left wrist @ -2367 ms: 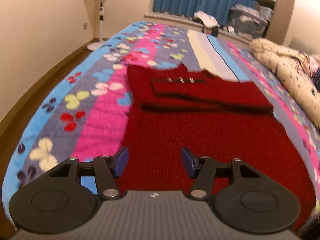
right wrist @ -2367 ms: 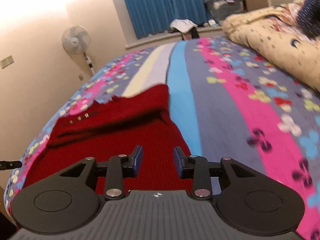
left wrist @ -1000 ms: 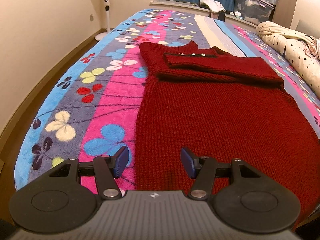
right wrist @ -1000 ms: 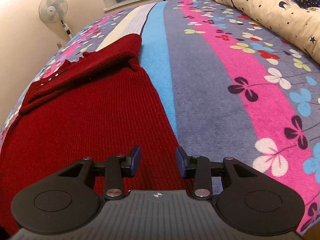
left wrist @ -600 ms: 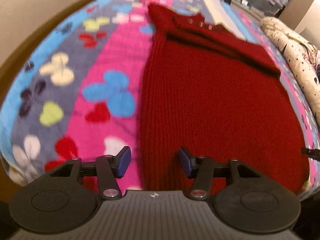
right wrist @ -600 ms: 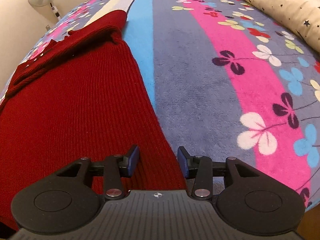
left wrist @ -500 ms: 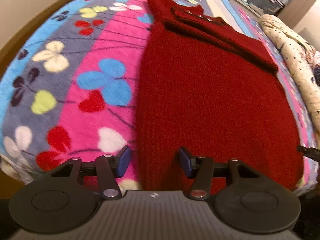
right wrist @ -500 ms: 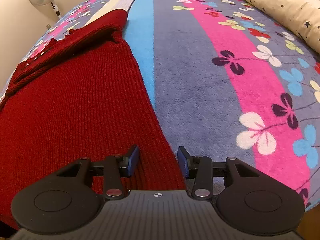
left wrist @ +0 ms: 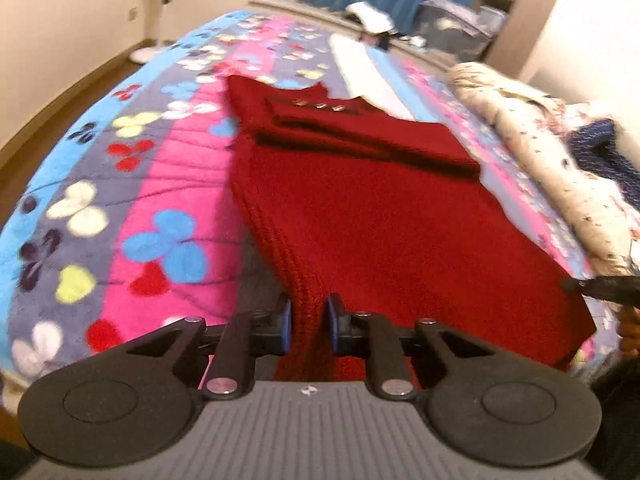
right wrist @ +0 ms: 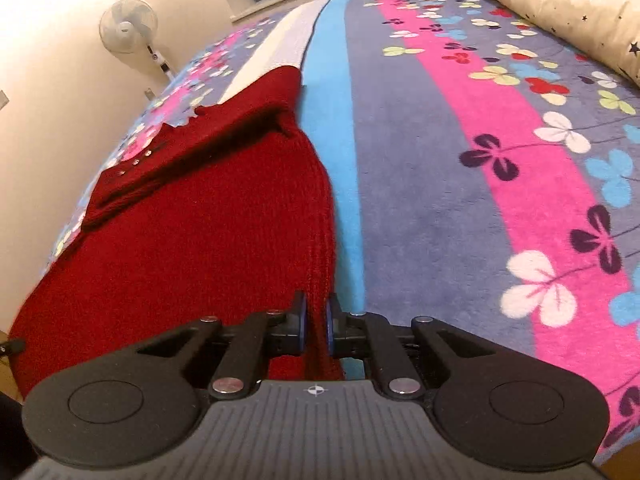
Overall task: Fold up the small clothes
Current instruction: 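Grasp the side edge of the sweater with both tools and hold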
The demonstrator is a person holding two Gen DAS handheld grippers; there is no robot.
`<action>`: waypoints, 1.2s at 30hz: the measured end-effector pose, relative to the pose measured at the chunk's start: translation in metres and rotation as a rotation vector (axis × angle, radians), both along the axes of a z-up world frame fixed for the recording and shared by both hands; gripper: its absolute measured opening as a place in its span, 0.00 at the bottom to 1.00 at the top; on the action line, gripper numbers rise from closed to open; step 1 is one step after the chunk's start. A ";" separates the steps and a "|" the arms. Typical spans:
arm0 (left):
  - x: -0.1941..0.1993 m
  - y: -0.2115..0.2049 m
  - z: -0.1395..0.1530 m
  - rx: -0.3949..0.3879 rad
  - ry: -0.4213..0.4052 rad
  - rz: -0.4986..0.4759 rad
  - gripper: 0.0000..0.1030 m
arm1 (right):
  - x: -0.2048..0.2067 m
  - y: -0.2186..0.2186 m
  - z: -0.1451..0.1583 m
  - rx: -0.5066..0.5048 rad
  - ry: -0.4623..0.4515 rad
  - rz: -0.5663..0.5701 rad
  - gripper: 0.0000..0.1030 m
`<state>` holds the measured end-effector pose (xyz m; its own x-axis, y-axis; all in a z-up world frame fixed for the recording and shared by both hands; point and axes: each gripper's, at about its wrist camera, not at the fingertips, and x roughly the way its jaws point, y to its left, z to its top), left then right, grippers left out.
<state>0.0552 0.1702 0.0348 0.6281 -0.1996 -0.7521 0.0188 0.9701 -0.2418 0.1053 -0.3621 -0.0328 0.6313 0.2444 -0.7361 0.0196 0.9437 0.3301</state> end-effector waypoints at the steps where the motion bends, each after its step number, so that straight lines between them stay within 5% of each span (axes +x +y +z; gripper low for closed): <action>1: 0.004 0.001 -0.009 0.032 0.060 0.020 0.20 | 0.002 0.001 -0.004 -0.033 0.026 -0.004 0.10; 3: 0.013 0.003 -0.027 0.068 0.187 0.055 0.21 | 0.006 0.007 -0.017 -0.097 0.103 0.010 0.15; 7: 0.016 0.002 -0.031 0.074 0.224 0.060 0.42 | 0.008 0.018 -0.026 -0.206 0.161 0.036 0.36; 14: 0.014 -0.008 -0.041 0.141 0.245 0.045 0.43 | 0.006 0.024 -0.030 -0.230 0.172 0.047 0.37; 16: 0.014 -0.006 -0.045 0.145 0.243 0.036 0.42 | 0.007 0.026 -0.030 -0.240 0.166 0.065 0.28; 17: 0.014 -0.006 -0.046 0.146 0.240 0.025 0.31 | 0.006 0.029 -0.029 -0.232 0.158 0.083 0.12; 18: 0.015 -0.008 -0.045 0.139 0.232 0.008 0.17 | 0.007 0.029 -0.028 -0.219 0.146 0.095 0.11; 19: 0.015 -0.010 -0.043 0.144 0.214 -0.001 0.13 | 0.006 0.031 -0.025 -0.223 0.126 0.105 0.10; 23: 0.015 -0.012 -0.038 0.150 0.183 -0.001 0.12 | 0.002 0.030 -0.014 -0.153 0.056 0.116 0.10; 36: 0.019 -0.012 -0.044 0.159 0.212 0.003 0.14 | 0.007 0.030 -0.027 -0.199 0.122 0.101 0.13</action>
<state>0.0746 0.1587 -0.0096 0.4540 -0.0665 -0.8885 -0.0188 0.9963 -0.0841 0.1127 -0.3316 -0.0595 0.5145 0.1442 -0.8453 -0.0498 0.9891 0.1384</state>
